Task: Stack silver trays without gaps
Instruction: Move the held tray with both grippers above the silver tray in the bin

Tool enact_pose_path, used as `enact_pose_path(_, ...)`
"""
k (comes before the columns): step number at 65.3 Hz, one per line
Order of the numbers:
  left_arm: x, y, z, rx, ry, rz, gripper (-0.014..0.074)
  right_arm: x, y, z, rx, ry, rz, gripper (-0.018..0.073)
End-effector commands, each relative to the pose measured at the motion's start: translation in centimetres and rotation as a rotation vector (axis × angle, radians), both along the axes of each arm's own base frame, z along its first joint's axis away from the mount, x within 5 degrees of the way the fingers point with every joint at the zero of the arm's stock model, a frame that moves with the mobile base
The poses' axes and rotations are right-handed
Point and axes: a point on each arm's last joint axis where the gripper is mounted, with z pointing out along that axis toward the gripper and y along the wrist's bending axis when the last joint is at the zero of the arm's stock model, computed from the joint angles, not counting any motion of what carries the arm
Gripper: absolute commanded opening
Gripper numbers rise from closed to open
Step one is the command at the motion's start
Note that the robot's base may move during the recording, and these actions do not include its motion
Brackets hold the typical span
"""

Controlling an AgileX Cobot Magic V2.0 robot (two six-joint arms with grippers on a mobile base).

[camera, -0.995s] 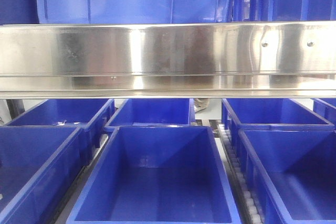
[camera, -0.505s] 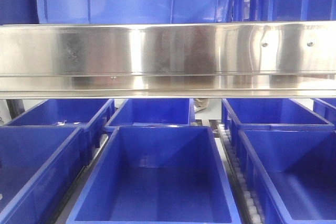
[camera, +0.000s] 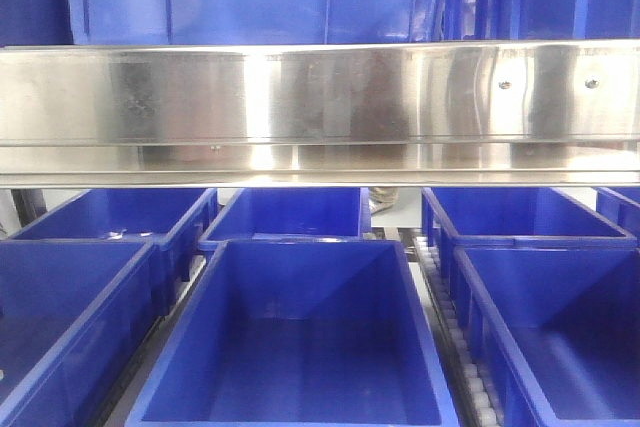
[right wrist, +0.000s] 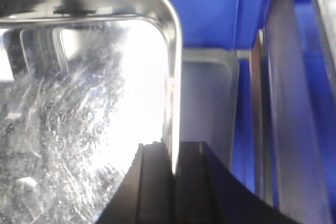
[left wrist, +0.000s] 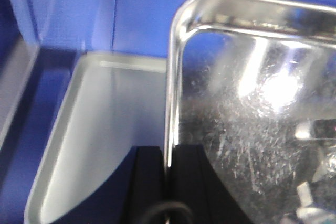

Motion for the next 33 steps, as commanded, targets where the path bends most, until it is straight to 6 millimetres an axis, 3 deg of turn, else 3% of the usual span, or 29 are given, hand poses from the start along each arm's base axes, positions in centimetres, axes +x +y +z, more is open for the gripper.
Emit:
enact_pose_path(1, 1.9, 0.4, -1.3, 0.003, 0.008, 0.007, -0.0017, 1.7, 0.2, -1.4, -0.034, -0.005, -0.005, -0.0078)
enact_pose_path(14, 4.5, 0.2, -4.8, 0.037, 0.092, 0.026, -0.0017, 4.3, 0.7, -4.7, -0.024, 0.046, -0.015, -0.0078)
enact_pose_path(33, 6.1, -0.7, -7.9, 0.035, 0.170, 0.022, -0.0017, 5.9, 0.8, -7.1, -0.044, 0.089, -0.028, -0.0078)
